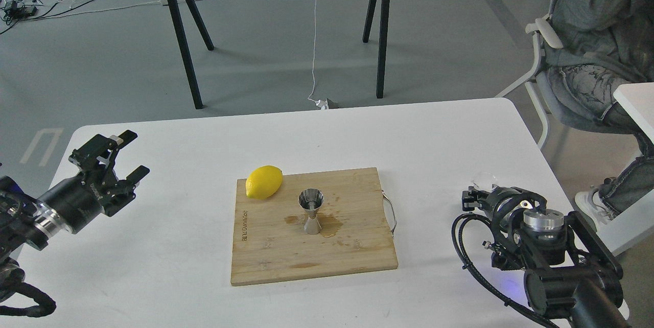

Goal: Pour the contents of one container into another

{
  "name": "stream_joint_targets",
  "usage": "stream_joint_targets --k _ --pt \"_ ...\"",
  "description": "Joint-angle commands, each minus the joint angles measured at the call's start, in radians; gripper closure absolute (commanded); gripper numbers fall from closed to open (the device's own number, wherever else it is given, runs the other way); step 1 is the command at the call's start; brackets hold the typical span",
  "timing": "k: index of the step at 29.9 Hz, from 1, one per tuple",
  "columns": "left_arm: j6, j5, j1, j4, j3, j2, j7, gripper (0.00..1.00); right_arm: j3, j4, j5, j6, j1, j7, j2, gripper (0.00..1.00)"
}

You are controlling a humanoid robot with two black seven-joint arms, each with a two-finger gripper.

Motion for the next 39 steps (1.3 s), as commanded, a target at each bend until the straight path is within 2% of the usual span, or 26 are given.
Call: stream_joint_targets --k 1,11,15,17,18,27,39 --pt "0.000 0.000 0.000 0.000 0.000 0.002 0.000 0.02 -0.001 0.004 0.000 0.000 0.000 0.000 0.000 0.45" --pt "0.000 0.000 0.000 0.000 0.000 0.002 0.000 0.02 -0.004 0.005 0.000 0.000 -0.005 0.000 -0.003 0.31" --pt "0.000 0.000 0.000 0.000 0.000 0.002 0.000 0.02 -0.004 0.007 0.000 0.000 -0.005 0.001 -0.003 0.20" --pt "0.000 0.000 0.000 0.000 0.000 0.002 0.000 0.02 -0.002 0.013 -0.001 0.000 -0.006 0.001 -0.003 0.08" --pt "0.000 0.000 0.000 0.000 0.000 0.002 0.000 0.02 -0.002 0.014 -0.001 0.000 -0.006 0.003 -0.003 0.07" --pt "0.000 0.000 0.000 0.000 0.000 0.000 0.000 0.02 -0.002 0.022 -0.003 0.000 0.001 0.003 -0.017 0.02" --pt "0.000 0.000 -0.002 0.000 0.000 0.002 0.000 0.02 -0.048 0.047 -0.027 0.000 0.072 0.000 -0.061 0.02"
